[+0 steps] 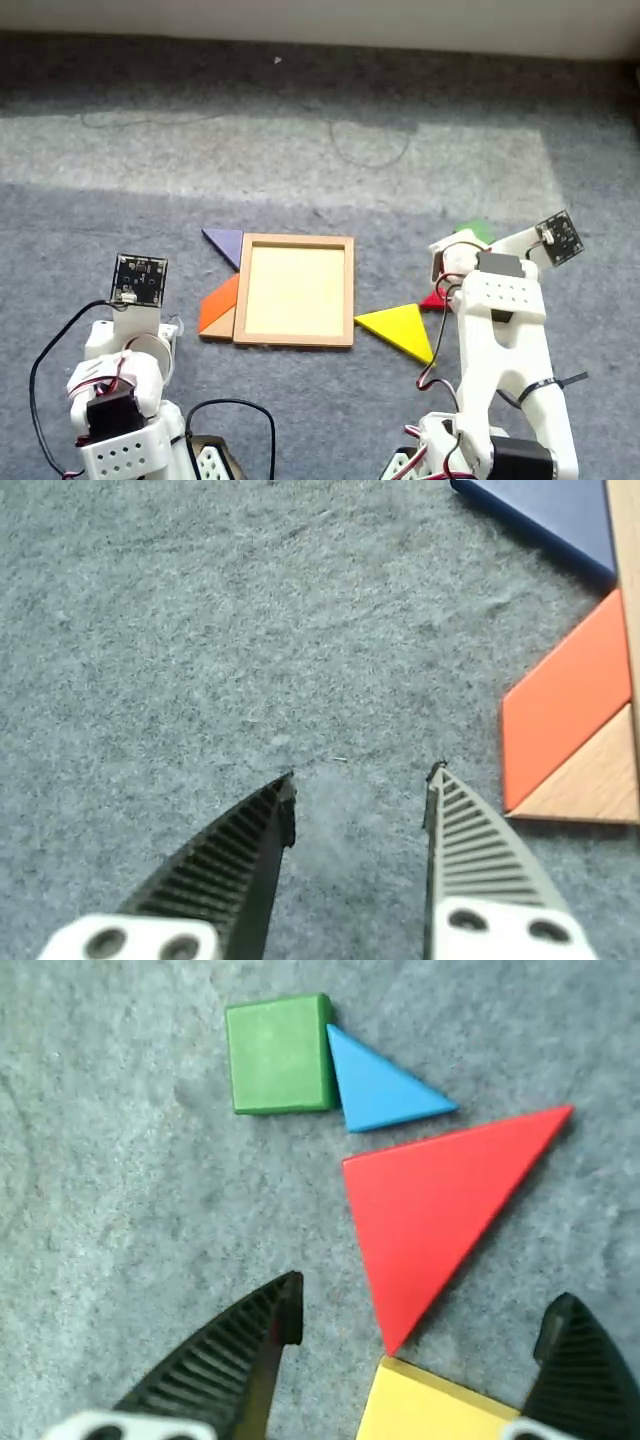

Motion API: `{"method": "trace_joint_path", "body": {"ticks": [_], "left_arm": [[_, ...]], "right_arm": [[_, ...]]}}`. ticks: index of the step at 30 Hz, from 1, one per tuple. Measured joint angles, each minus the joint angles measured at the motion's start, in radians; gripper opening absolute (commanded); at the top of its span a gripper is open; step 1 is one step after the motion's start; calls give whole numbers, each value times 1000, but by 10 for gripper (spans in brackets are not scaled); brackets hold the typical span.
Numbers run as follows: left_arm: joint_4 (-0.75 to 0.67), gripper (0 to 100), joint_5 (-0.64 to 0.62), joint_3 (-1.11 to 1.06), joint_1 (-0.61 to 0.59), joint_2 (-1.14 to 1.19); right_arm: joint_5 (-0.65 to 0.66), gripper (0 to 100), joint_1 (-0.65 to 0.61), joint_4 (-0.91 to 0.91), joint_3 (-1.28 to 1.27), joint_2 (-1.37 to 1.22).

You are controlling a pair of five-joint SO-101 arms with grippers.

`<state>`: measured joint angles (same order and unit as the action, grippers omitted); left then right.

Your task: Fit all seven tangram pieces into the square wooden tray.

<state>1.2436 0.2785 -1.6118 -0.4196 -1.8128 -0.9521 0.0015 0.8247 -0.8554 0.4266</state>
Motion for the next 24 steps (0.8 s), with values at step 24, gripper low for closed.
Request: {"method": "trace_joint_path", "body": {"ticks": [24], "left_arm": [[0, 224, 0, 0, 0, 0]], "right_arm": [[-6, 317, 84, -6, 244, -476]]}}
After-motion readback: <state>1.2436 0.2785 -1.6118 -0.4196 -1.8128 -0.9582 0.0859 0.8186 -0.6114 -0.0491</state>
